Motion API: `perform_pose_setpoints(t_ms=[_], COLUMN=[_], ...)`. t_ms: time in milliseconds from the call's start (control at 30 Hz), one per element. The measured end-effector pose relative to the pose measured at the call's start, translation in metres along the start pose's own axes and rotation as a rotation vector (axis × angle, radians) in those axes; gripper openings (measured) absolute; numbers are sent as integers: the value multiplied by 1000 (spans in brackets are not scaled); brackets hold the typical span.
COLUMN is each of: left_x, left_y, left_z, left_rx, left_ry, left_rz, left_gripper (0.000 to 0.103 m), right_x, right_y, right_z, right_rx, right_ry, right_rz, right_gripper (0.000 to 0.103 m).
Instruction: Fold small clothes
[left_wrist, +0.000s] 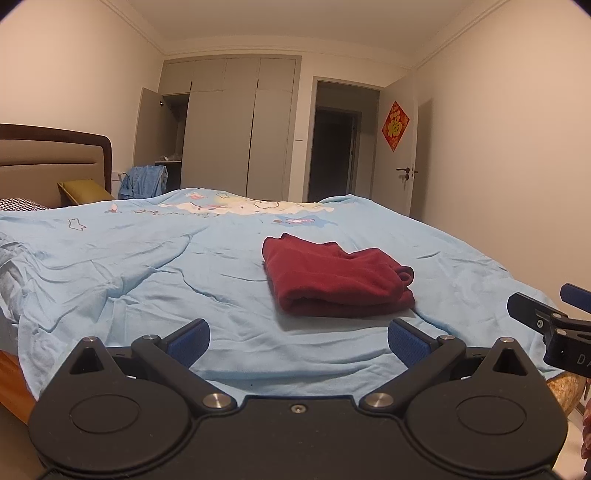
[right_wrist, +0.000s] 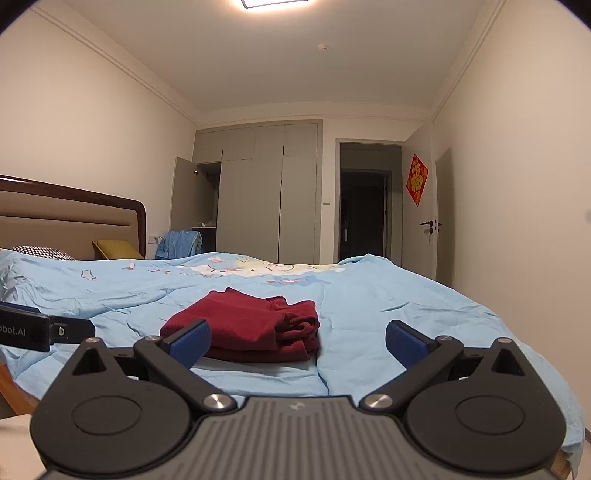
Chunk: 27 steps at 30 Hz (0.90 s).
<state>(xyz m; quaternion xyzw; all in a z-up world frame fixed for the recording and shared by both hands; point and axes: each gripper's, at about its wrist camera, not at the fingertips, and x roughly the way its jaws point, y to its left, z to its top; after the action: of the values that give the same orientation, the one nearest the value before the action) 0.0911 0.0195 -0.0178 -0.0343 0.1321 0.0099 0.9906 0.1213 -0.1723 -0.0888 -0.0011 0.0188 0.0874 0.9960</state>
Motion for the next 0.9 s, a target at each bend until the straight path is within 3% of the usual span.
perform_pose_setpoints(t_ms=[900], left_x=[-1], left_y=[-1], left_z=[-1], left_rx=[-3], left_ry=[6], left_rz=[10], left_gripper=[102], right_x=[6], right_y=[-2], right_z=[0], right_rx=[7], right_ry=[7], right_rz=[-8], right_gripper=[103])
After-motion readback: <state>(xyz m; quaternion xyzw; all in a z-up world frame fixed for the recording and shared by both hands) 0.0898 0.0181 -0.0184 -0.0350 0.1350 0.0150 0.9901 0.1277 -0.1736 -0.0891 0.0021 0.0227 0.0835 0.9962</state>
